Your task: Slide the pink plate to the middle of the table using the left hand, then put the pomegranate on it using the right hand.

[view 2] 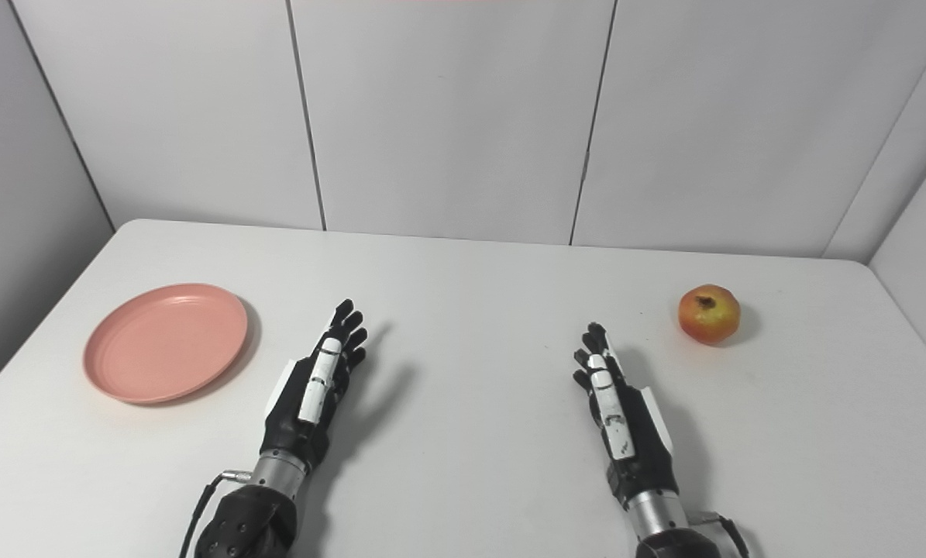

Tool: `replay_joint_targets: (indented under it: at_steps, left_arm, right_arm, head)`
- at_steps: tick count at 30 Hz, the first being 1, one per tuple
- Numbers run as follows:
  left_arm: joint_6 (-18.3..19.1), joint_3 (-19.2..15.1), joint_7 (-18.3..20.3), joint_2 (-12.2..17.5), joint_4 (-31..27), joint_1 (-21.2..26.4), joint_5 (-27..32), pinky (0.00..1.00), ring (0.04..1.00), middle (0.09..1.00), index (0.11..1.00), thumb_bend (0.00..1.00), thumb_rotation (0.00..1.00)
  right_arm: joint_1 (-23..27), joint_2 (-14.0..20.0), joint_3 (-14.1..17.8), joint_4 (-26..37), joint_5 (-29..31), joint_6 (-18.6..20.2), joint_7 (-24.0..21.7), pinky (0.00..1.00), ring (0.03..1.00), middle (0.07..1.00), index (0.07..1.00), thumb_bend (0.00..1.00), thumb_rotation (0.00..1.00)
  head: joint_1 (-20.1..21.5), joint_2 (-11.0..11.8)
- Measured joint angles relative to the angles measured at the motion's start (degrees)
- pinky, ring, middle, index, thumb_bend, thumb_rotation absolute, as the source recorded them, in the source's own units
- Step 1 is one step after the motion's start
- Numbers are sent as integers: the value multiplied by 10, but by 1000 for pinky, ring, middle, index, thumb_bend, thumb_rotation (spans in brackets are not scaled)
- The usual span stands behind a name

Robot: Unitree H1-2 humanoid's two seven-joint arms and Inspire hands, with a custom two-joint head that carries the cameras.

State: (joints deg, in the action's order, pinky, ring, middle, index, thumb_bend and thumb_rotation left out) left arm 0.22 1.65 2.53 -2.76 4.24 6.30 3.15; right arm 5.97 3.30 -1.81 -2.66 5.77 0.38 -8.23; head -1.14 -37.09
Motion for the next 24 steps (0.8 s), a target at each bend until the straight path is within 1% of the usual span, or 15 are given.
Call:
replay_joint_targets:
  at_steps: [6,17,24]
  left_arm:
    - [0,0,0,0,0,0,0,981,978,987,987,368,1000]
    - [0,0,0,0,0,0,0,980,983,987,987,368,1000]
    - [0,0,0,0,0,0,0,980,982,987,987,368,1000]
  right_arm:
    - [0,0,0,0,0,0,0,956,972,1000,1000,228,1000]
    - [0,0,0,1,-1,0,0,958,982,1000,1000,246,1000]
    - [0,0,0,0,-1,0,0,957,982,1000,1000,240,1000]
  head:
    - [1,-1]
    - [3,-1]
    - [-3,4]
